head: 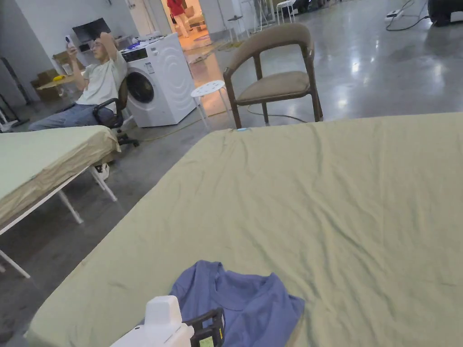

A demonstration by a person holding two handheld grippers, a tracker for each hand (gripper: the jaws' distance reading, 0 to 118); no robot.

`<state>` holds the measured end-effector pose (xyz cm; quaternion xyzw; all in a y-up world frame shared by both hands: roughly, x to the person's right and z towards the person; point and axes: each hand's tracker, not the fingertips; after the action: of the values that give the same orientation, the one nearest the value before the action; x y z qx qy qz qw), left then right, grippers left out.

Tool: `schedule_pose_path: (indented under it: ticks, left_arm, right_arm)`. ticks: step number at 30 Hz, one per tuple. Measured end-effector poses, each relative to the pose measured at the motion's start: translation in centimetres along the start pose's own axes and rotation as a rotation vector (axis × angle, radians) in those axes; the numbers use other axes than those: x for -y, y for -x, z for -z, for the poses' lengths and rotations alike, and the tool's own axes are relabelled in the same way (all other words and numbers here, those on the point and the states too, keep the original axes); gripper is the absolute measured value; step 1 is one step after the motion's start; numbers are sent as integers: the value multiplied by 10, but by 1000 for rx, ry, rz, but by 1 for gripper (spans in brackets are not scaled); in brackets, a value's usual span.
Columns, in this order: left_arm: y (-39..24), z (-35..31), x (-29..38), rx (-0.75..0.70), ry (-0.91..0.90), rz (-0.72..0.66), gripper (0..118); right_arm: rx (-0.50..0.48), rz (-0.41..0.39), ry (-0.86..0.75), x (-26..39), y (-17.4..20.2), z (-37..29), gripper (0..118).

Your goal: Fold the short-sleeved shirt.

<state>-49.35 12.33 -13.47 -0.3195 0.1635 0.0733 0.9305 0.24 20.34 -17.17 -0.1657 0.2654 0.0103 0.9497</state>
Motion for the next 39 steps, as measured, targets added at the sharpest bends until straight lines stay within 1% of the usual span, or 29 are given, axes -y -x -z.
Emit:
schedule_pose_path:
  ticks: [2, 5, 8, 10, 11, 12, 13, 14, 15, 16, 19, 21, 22, 23, 25, 27, 28, 30, 31, 32, 33, 35, 39]
  left_arm:
    - [7, 37, 2, 9, 71, 9, 88]
    - [12, 75, 7, 67, 142, 43, 88]
    - [8, 103, 13, 67, 194, 106, 87]
    - [5, 120, 18, 67, 262, 143, 86]
    - [5, 127, 21, 63, 286, 158, 80]
    - [4, 132, 26, 57, 311, 160, 68]
    - [5, 135, 29, 78, 335, 130, 59]
    - [6, 134, 29, 77, 310, 84, 49]
    - [6, 131, 26, 57, 286, 48, 24]
    - [6, 130, 25, 83, 286, 42, 5]
    - [-1, 138, 29, 52, 296, 78, 5]
    - [1, 136, 24, 54, 306, 76, 3]
    - [2, 133, 19, 60, 311, 66, 0]
    - [2, 125, 9, 64, 307, 53, 0]
    - [-1, 97, -17, 103, 170, 24, 0]
    - [-1, 79, -47, 126, 119, -52, 0]
    - [-6, 66, -62, 152, 57, -79, 0]
    - [-25, 53, -89, 225, -13, -96, 0]
    - [-41, 49, -101, 280, -39, -98, 0]
    - [-66, 45, -112, 317, -73, -53, 0]
    - [-87, 43, -119, 336, -88, -11, 0]
    - [-141, 42, -127, 424, -104, 61, 0]
    - [-257, 41, -118, 679, -95, 104, 0]
  right_arm:
    - [12, 14, 28, 4, -5, 0, 0]
    - [39, 14, 80, 15, -14, -2, 0]
    - [88, 25, 150, 27, -26, -5, 0]
    - [96, 47, 169, 34, -33, -9, 0]
    - [104, 55, 178, 36, -35, -11, 0]
    - [112, 57, 186, 38, -37, -13, 0]
    - [124, 59, 192, 40, -39, -15, 0]
    - [134, 62, 198, 42, -40, -18, 0]
    - [141, 67, 202, 44, -42, -20, 0]
    - [147, 77, 204, 46, -44, -22, 0]
    - [156, 136, 208, 51, -51, -27, 0]
    - [163, 157, 203, 52, -55, -33, 0]
    - [167, 163, 193, 51, -56, -38, 0]
    - [167, 167, 186, 51, -58, -42, 0]
    - [170, 171, 173, 53, -64, -48, 0]
    - [178, 184, 172, 57, -71, -52, 0]
    - [188, 202, 178, 59, -75, -54, 0]
    - [205, 242, 165, 64, -81, -62, 0]
    - [220, 273, 156, 65, -84, -67, 0]
    - [237, 302, 147, 66, -88, -73, 0]
    - [243, 311, 137, 66, -90, -78, 0]
    - [267, 313, 117, 67, -97, -91, 0]
    - [345, 323, 88, 70, -109, -117, 0]
